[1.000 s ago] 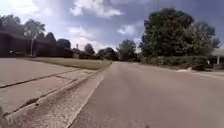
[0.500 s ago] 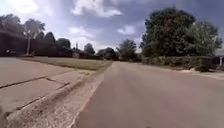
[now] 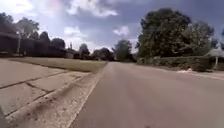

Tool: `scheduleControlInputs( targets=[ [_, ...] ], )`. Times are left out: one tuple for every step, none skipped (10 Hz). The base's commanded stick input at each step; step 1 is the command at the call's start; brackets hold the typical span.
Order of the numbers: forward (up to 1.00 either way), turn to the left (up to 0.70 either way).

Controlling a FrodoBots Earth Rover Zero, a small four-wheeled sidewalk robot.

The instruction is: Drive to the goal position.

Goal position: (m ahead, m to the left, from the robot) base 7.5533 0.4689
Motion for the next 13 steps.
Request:
scheduleControlInputs(
  targets=[
    [1.00,0.00],
    [1.00,0.00],
    [1.00,0.00],
    [1.00,-0.26],
    [1.00,-0.10],
    [1.00,0.00],
    [1.00,0.00],
    [1.00,0.00],
    [1.00,0.00],
    [1.00,0.00],
    [1.00,0.00],
    [1.00,0.00],
    [1.00,0.00]
  ],
)
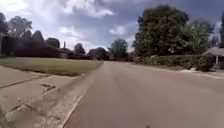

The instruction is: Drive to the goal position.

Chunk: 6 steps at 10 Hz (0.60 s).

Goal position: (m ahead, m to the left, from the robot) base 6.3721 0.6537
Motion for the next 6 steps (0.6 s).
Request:
scheduleControlInputs(
  targets=[
    [1.00,0.00],
    [1.00,0.00],
    [1.00,0.00],
    [1.00,0.00],
    [1.00,0.00],
    [1.00,0.00]
  ],
)
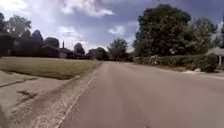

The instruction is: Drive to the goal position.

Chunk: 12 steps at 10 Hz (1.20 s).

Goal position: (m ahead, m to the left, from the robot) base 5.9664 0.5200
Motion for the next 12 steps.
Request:
scheduleControlInputs(
  targets=[
    [1.00,0.00],
    [1.00,0.00],
    [1.00,0.00],
    [1.00,0.00],
    [1.00,0.00],
    [1.00,0.00],
    [1.00,0.00],
    [1.00,0.00],
    [1.00,0.00],
    [1.00,0.00],
    [1.00,0.00],
    [1.00,0.00]
  ],
)
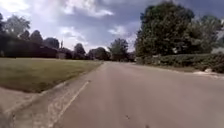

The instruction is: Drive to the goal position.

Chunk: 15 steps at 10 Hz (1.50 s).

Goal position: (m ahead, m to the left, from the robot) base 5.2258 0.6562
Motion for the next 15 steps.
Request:
scheduleControlInputs(
  targets=[
    [1.00,0.00],
    [1.00,0.00],
    [1.00,0.00],
    [1.00,0.00],
    [1.00,0.00],
    [1.00,0.19],
    [1.00,0.38],
    [1.00,0.17],
    [1.00,0.04],
    [1.00,0.00],
    [1.00,0.00],
    [1.00,0.00],
    [1.00,0.00],
    [1.00,0.00],
    [1.00,0.00]
  ],
)
